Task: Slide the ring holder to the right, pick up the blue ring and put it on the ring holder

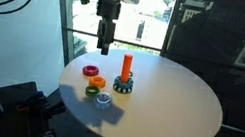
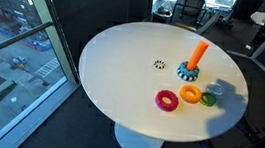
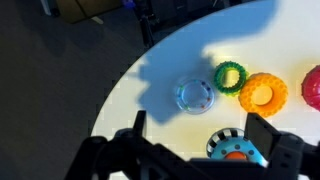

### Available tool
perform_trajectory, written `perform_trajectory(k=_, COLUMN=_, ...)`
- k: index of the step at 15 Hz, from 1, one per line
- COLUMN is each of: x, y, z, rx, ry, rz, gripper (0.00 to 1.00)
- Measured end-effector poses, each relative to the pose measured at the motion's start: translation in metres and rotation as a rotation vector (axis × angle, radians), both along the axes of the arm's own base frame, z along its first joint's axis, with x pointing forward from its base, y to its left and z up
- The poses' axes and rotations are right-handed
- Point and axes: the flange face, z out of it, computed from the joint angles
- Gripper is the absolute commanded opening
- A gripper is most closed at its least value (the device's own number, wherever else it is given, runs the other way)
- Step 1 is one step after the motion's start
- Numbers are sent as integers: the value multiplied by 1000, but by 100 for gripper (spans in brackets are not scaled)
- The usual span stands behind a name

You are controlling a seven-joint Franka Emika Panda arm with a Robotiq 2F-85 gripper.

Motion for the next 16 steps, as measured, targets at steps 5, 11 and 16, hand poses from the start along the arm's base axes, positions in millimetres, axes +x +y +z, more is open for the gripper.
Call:
perform_trajectory(k=5, x=-26, y=-2, z=35, rx=5, ry=1, rz=39, gripper=100)
perform_trajectory(k=11, x=-52, y=-5, z=72, rx=27, ry=-75, rz=114, gripper=100)
perform_trajectory(k=16, x=-65, y=-9, z=82, rx=40, ry=-104, rz=147, gripper=100)
